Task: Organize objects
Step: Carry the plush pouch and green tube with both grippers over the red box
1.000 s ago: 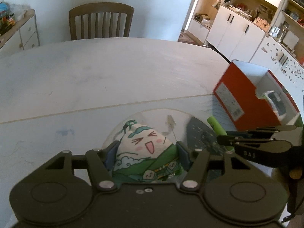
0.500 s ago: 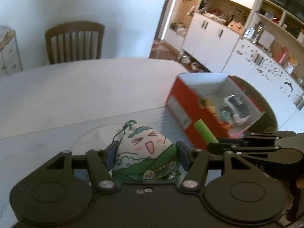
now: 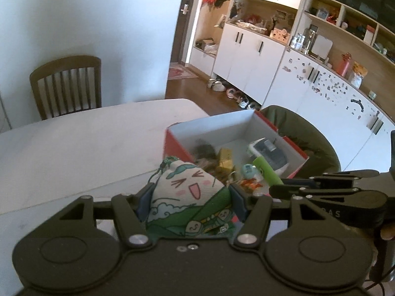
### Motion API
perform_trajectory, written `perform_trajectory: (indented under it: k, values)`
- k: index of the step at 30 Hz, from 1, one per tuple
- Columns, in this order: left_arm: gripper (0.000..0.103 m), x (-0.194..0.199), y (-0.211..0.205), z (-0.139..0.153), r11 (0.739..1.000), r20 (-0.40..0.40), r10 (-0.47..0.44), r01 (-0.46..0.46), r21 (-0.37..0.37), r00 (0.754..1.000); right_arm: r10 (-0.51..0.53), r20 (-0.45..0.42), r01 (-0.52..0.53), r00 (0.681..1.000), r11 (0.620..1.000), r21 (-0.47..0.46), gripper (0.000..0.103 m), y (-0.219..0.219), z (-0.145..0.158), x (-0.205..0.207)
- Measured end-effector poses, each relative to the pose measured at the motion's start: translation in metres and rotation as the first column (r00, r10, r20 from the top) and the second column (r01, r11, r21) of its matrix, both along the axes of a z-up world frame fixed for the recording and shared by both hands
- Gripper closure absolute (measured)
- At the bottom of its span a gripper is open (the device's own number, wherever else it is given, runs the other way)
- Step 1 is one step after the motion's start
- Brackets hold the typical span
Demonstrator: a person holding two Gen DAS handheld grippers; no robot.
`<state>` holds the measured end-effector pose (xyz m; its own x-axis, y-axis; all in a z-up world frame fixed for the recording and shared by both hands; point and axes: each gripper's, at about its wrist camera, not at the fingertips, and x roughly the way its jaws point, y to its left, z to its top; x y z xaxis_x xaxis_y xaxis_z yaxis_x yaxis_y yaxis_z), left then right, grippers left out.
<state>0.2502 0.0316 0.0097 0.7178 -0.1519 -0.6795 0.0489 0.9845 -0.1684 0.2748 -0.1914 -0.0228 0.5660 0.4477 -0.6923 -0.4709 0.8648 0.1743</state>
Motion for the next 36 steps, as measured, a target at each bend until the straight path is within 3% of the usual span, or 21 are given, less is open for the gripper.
perform_trajectory:
  k: [10, 21, 29, 36]
  values:
    - [0.041, 0.045, -0.056, 0.002, 0.999, -0.024, -0.036, 0.037, 0.028, 0.999, -0.021, 0.008, 0.021, 1.000, 1.000, 0.016, 0.088, -0.060, -0.004, 0.038]
    - [0.041, 0.093, -0.099, 0.010, 0.995, -0.009, -0.037, 0.038, 0.089, 0.999, -0.005, 0.018, 0.005, 1.000, 1.000, 0.017, 0.088, -0.092, -0.007, 0.084]
    - [0.041, 0.127, -0.118, -0.013, 0.986, -0.058, -0.027, 0.036, 0.162, 0.998, 0.032, 0.007, -0.032, 0.999, 0.999, -0.020, 0.088, -0.090, -0.018, 0.117]
    - [0.041, 0.148, -0.123, -0.043, 0.979, -0.122, -0.016, 0.040, 0.198, 0.992, 0.057, -0.031, -0.059, 0.998, 0.995, -0.075, 0.088, -0.075, -0.046, 0.148]
